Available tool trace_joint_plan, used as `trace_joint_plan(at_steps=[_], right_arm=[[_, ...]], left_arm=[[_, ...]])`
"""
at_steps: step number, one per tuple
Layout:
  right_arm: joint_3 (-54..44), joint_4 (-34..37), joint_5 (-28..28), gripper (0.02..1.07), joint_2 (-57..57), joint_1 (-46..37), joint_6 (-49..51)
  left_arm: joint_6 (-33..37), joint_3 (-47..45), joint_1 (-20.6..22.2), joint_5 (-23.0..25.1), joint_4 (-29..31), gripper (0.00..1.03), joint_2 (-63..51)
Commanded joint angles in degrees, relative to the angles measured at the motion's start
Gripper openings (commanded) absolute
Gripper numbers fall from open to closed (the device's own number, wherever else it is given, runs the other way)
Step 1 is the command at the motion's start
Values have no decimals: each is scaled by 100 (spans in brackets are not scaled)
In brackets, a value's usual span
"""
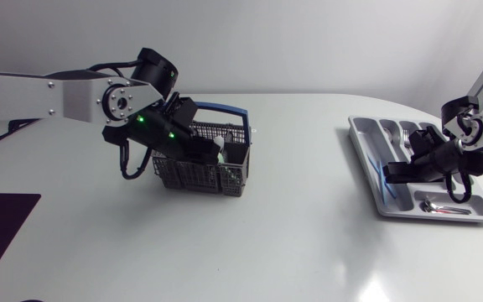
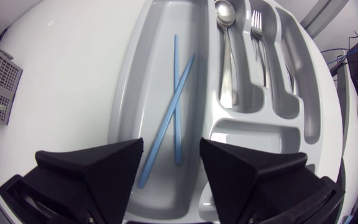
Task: Unload the cutlery basket into the drawer organizer.
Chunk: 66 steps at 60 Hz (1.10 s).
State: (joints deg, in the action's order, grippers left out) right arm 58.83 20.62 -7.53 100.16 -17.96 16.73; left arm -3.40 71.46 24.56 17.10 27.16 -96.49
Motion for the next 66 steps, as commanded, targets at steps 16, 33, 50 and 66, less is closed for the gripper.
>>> trace_joint_plan(at_steps=[16,33,50,66], right_arm=[[-398,74,208,97,-902,547,-197],[-565,232,357,97,-1473,987,-337],[-794,293,445,98,-1860,1233,-337],[-908,293,472,98,-2079,1295,-320]], left_arm=[[-240,122,-83,-58,-448,38,-221],[-319,166,-74,-49,-738,34,-424],[-521,289,-12,56,-800,15,-591],[-794,377,-197,944,-826,6,-547]])
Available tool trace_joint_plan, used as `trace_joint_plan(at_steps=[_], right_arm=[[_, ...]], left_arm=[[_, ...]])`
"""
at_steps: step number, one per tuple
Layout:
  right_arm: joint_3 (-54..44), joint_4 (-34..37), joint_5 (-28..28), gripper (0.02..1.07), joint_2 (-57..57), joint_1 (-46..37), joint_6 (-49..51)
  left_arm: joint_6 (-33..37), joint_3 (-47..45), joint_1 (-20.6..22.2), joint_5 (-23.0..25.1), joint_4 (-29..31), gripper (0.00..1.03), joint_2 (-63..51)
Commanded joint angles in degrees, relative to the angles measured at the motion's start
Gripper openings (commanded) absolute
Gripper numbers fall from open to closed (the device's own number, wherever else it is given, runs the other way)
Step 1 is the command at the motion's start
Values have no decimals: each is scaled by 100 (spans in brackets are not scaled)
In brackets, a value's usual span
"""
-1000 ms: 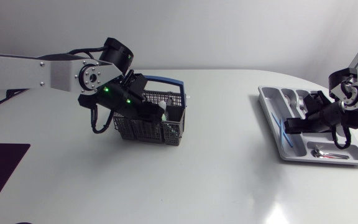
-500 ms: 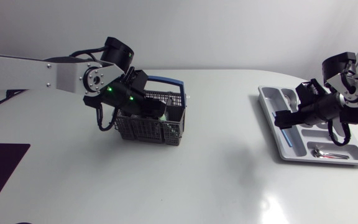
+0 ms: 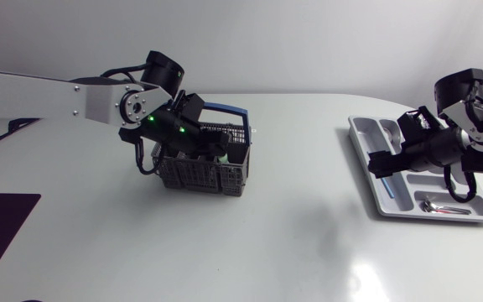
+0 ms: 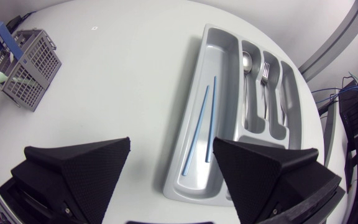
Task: Unload the cutlery basket into the drawer organizer.
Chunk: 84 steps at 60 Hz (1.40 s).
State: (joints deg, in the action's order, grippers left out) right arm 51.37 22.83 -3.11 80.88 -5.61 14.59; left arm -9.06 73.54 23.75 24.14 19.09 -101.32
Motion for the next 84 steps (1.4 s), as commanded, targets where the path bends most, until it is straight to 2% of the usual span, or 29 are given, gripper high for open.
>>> trace_joint_plan(at_steps=[1,9,25,42,57,71,84], right_arm=[[-172,81,30,98,-169,68,-105],[-172,160,30,98,-319,148,-105],[-128,494,-40,98,-820,525,-88],[-49,872,-1148,98,-2041,1264,18],[145,1171,-1807,98,-2613,2090,141],[-66,1136,-2387,98,-2560,2573,501],[-374,907,-2492,95,-2533,3057,897]], left_arm=[[-254,178,-142,319,-11,6,-46],[-377,249,-239,513,51,6,297],[-448,583,-301,935,719,6,1070],[-430,750,-309,1427,1334,6,1852],[150,600,218,1585,1633,3,1835],[739,776,965,1585,2151,3,1624],[1126,1013,1290,1611,2740,3,1352]])
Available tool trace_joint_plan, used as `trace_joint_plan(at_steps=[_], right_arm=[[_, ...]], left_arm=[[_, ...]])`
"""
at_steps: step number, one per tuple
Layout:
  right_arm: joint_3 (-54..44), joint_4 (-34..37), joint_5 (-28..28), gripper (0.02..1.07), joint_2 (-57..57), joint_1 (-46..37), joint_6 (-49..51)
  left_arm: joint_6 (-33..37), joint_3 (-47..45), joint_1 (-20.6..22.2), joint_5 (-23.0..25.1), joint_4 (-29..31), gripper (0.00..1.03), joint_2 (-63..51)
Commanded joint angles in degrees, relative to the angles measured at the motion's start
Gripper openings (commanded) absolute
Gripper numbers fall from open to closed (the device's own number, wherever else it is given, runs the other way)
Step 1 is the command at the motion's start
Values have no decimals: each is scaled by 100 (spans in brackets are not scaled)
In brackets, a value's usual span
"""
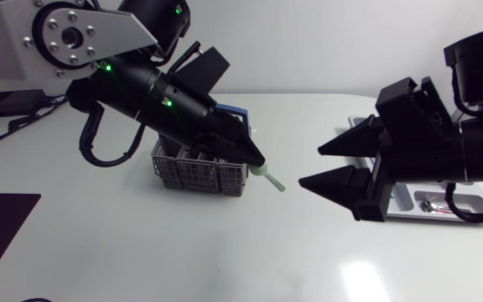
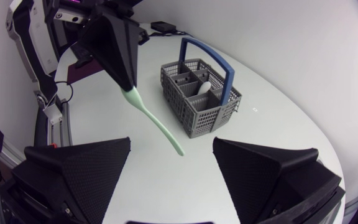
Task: Unload the cutlery basket into the drawer organizer.
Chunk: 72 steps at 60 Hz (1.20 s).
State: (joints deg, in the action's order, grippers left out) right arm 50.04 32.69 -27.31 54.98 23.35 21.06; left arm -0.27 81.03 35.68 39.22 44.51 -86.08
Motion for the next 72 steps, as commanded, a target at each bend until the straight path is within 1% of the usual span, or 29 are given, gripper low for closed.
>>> trace_joint_plan(at_steps=[1,4,12,17,21,33,37,44,47,53,57,65,68,72], right_arm=[[-284,-105,-99,92,74,213,293],[-372,-193,-108,89,92,345,337],[-680,-544,-90,86,101,591,487],[-803,-694,-90,80,74,714,610],[-864,-764,-90,77,57,758,698],[-1084,-1115,-2,52,39,899,786],[-1137,-1186,6,47,39,917,821],[-1216,-1300,50,45,48,996,821],[-1225,-1344,77,37,39,1048,821],[-1234,-1379,112,25,39,1092,812],[-1242,-1379,173,13,39,1136,803],[-1286,-1309,217,8,-66,1154,777],[-1313,-1230,226,8,-128,1163,777],[-1357,-1168,244,8,-190,1163,777]], left_arm=[[300,299,123,121,286,3,-198],[326,352,158,191,392,3,-242],[405,466,255,270,646,3,-313],[440,457,343,288,734,3,-321],[440,466,352,297,752,3,-330],[458,475,431,358,840,3,-392],[458,492,448,402,857,3,-400],[458,492,484,472,875,3,-409],[458,492,484,481,875,3,-409],[458,492,484,490,875,3,-418],[467,483,466,490,875,3,-418],[467,492,431,490,875,3,-418],[467,510,387,490,866,6,-418],[432,545,343,490,857,20,-418]])
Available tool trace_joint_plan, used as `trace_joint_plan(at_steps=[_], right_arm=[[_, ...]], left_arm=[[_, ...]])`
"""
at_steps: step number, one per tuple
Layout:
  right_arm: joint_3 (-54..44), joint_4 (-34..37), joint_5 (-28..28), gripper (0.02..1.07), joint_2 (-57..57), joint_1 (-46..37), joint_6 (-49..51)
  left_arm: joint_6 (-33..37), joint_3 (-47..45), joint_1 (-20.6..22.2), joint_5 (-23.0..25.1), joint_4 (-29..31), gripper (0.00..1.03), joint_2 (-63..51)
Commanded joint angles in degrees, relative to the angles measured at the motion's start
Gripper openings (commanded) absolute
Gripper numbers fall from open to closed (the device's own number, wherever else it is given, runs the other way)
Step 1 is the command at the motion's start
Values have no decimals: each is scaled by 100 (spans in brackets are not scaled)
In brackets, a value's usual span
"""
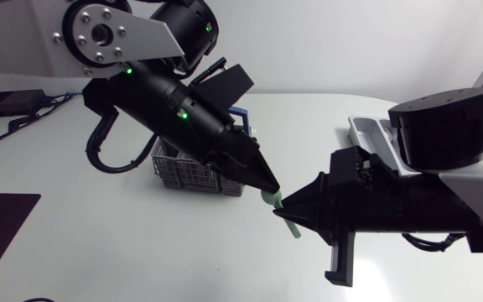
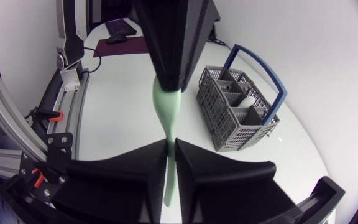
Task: Unload the cutlery basket into the drawer organizer.
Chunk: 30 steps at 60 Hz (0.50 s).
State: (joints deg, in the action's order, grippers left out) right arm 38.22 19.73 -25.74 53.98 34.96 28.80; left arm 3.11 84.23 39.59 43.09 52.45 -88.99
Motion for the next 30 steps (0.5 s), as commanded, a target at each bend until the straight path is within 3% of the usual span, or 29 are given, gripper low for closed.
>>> trace_joint_plan(at_steps=[1,7,12,22,30], right_arm=[[-183,154,104,8,-107,2,3],[-245,269,165,8,-194,11,12],[-306,374,218,8,-274,11,30],[-491,497,447,8,-449,-209,117],[-447,550,482,8,-397,-1202,293]], left_arm=[[84,252,-75,103,64,25,-127],[40,428,-206,103,-33,45,-66],[-303,472,-373,103,-507,53,101],[-909,446,-795,77,-1448,57,382],[-918,226,-1006,-503,-1782,57,453]])
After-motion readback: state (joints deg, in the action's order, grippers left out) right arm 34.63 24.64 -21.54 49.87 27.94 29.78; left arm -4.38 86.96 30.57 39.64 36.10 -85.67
